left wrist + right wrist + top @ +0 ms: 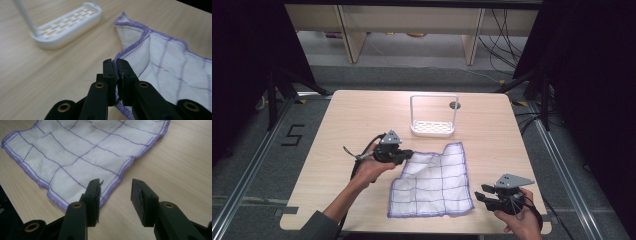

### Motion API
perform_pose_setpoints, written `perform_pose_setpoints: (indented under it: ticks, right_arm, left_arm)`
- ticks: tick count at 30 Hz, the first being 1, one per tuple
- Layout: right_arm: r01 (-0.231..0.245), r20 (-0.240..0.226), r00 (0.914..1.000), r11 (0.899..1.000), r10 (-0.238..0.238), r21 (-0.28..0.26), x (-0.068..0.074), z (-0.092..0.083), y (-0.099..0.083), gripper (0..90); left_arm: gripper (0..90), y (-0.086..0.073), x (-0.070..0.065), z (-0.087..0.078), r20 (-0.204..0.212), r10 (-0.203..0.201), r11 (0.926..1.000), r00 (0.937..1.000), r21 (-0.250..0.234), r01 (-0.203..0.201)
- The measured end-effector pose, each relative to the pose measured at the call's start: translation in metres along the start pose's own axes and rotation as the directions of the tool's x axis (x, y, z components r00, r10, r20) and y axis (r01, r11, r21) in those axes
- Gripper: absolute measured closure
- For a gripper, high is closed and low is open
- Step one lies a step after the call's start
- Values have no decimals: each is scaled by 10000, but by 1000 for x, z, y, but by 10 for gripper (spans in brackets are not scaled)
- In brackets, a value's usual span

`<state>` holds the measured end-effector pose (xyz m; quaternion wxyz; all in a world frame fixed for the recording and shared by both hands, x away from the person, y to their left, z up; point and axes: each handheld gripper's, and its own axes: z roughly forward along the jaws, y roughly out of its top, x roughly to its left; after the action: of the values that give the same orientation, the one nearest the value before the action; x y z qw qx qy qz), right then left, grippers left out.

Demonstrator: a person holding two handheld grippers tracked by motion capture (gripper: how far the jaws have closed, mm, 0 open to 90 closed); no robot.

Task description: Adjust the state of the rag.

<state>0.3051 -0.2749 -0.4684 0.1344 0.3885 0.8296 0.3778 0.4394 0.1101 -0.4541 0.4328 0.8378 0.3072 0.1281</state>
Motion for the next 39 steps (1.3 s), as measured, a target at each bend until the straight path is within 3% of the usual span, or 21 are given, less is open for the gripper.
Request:
perform_pose_setpoints:
  ticks: [1,2,3,5,10,13,14,15,17,18,20,21,25,27,29,31,33,34,35,37,39]
  right_arm:
    - [0,0,10000,10000,0,0,0,0,0,598]
    - [-27,-7,10000,10000,27,15,0,0,0,599]
    - [-218,-25,9998,9997,218,88,1,0,0,599]
    - [-154,-18,9999,9999,155,60,0,0,0,600]
    - [-46,5,10000,10000,46,7,-4,2,1,600]
    - [-67,22,10000,10000,67,-5,-6,4,4,600]
    - [-275,6,9996,9996,275,70,-5,4,5,600]
    - [-69,49,10000,10000,69,-47,-8,6,7,599]
    - [-330,90,9994,9994,331,-103,-9,10,12,596]
    - [-17,166,9999,9999,19,-156,-14,12,17,594]
    - [-87,206,9997,9998,91,-196,-16,14,20,592]
    - [-108,456,9989,9996,120,-260,-24,22,32,589]
    - [-17,639,9980,9997,34,-261,-36,33,47,582]
    - [-297,736,9968,9995,303,-97,-45,47,62,575]
    - [-38,832,9965,10000,40,-18,-54,57,71,565]
    - [-323,831,9961,9993,305,211,-58,65,78,560]
    - [-322,669,9973,9988,296,373,-64,76,84,537]
    - [-231,587,9981,9988,206,423,-66,81,86,534]
    - [-406,558,9977,9981,381,459,-67,84,90,528]
    - [-261,624,9977,9994,246,226,-71,91,91,523]
    - [-263,608,9979,9987,236,441,-80,101,100,520]
  left_arm:
    - [849,0,0,0,0,0,10000,10000,0,0]
    - [848,1,15,-1,-501,92,9999,9987,142,-85]
    - [848,1,22,0,-690,-34,9998,9976,198,47]
    - [847,-2,35,3,-1124,60,9988,9936,494,-5]
    - [842,-14,57,17,-1710,-86,9944,9852,1026,265]
    - [841,-18,60,21,-1767,-88,9924,9842,1196,303]
    - [837,-19,61,23,-1776,-90,9922,9841,1206,309]
    - [831,-21,61,25,-1762,-164,9919,9842,1208,381]
    - [831,-22,60,26,-1718,-186,9931,9850,1108,380]
    - [831,-22,60,26,-1690,-171,9934,9855,1090,359]
    - [830,-22,59,26,-1694,-105,9936,9855,1089,293]
    - [829,-23,59,25,-1637,-149,9945,9864,999,316]
    - [822,-25,58,23,-1555,-299,9953,9874,864,438]
    - [819,-29,59,21,-1569,-360,9952,9870,839,497]
    - [819,-32,59,19,-1523,-526,9952,9869,742,645]
    - [819,-34,59,18,-1545,-561,9954,9864,686,674]
    - [818,-34,59,18,-1507,-586,9954,9868,657,691]
    - [819,-36,58,17,-1404,-796,9952,9869,459,868]
    - [819,-35,57,15,-1398,-729,9956,9875,488,804]
    - [817,-36,56,15,-1324,-701,9961,9887,437,765]
    - [818,-37,54,15,-1307,-799,9960,9882,290,844]
